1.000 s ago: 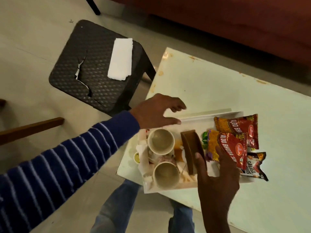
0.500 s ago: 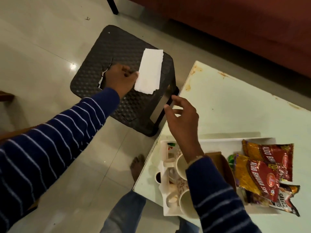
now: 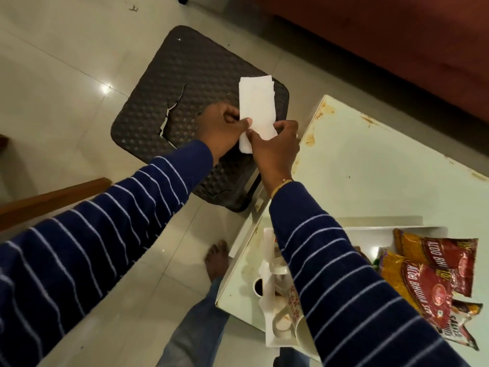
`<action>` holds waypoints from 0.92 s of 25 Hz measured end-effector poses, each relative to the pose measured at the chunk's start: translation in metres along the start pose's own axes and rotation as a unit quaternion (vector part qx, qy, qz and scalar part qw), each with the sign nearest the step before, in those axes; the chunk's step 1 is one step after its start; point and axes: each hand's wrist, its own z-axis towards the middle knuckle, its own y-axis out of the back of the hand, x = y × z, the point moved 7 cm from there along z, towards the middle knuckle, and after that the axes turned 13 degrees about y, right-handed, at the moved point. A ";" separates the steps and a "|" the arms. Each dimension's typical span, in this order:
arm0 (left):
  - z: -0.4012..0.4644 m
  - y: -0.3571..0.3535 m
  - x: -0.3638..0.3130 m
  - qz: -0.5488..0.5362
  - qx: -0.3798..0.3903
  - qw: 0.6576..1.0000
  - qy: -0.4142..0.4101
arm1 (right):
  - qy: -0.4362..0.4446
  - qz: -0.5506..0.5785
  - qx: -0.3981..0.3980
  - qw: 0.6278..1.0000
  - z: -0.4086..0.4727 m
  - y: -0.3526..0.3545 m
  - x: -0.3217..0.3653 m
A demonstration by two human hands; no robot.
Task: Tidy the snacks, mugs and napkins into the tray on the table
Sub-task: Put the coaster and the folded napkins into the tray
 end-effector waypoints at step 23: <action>-0.218 -0.130 -0.019 0.173 0.335 0.876 -0.300 | 0.134 -0.170 -0.092 0.972 -0.204 0.282 -0.056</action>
